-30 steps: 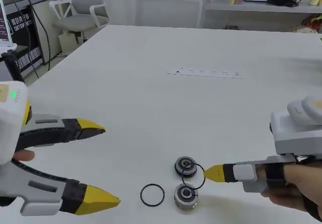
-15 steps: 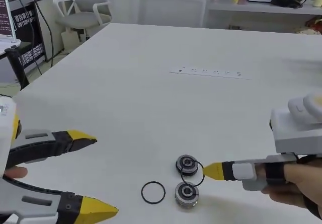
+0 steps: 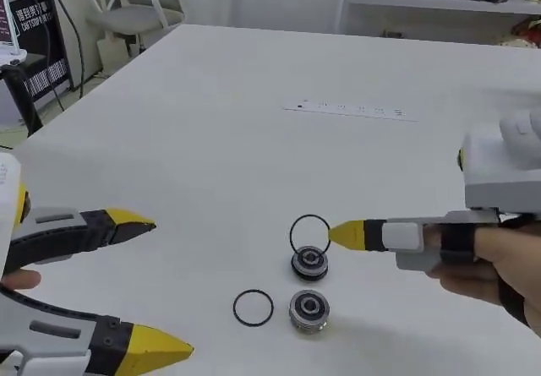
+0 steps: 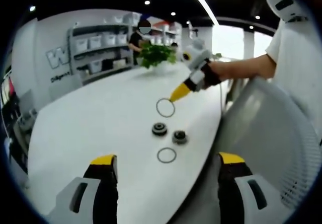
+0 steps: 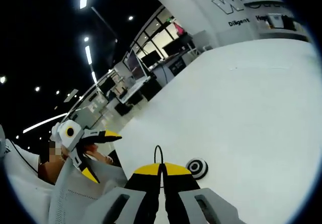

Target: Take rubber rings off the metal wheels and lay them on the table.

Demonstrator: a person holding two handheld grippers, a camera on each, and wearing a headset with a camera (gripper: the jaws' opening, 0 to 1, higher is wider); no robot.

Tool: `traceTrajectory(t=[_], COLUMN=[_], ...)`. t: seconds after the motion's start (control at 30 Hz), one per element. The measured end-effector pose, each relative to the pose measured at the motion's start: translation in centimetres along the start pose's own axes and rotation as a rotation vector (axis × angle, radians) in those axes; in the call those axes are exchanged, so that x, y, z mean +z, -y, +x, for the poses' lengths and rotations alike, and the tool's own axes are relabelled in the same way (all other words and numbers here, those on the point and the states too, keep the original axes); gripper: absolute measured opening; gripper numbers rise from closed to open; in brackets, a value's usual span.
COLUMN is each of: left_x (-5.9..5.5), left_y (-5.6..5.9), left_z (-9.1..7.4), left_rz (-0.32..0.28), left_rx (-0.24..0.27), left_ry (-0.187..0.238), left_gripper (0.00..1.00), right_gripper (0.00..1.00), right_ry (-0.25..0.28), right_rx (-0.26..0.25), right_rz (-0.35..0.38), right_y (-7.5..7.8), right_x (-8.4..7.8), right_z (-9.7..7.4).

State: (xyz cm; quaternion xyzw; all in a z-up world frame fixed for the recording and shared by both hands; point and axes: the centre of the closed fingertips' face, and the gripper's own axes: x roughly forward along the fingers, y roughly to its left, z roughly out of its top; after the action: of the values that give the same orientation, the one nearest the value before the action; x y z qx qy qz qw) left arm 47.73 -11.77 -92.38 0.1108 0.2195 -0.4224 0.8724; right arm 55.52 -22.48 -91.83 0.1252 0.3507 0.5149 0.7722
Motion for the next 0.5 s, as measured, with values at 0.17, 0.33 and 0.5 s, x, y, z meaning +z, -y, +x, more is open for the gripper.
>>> traceTrajectory(t=[0.17, 0.33, 0.5], left_x=[0.1, 0.0, 0.0], left_y=[0.0, 0.2, -0.1], left_z=[0.0, 0.0, 0.0], left_rz=[-0.005, -0.021, -0.014], left_rx=[-0.002, -0.012, 0.000], left_ry=[0.009, 0.015, 0.014], left_gripper=[0.82, 0.82, 0.84], right_gripper=[0.00, 0.00, 0.00], right_ry=[-0.008, -0.021, -0.019], right_rx=[0.007, 0.037, 0.067], right_rz=[-0.084, -0.125, -0.153], right_y=[-1.4, -2.8, -4.0], right_x=[1.3, 2.3, 3.5], right_z=[0.7, 1.7, 3.0])
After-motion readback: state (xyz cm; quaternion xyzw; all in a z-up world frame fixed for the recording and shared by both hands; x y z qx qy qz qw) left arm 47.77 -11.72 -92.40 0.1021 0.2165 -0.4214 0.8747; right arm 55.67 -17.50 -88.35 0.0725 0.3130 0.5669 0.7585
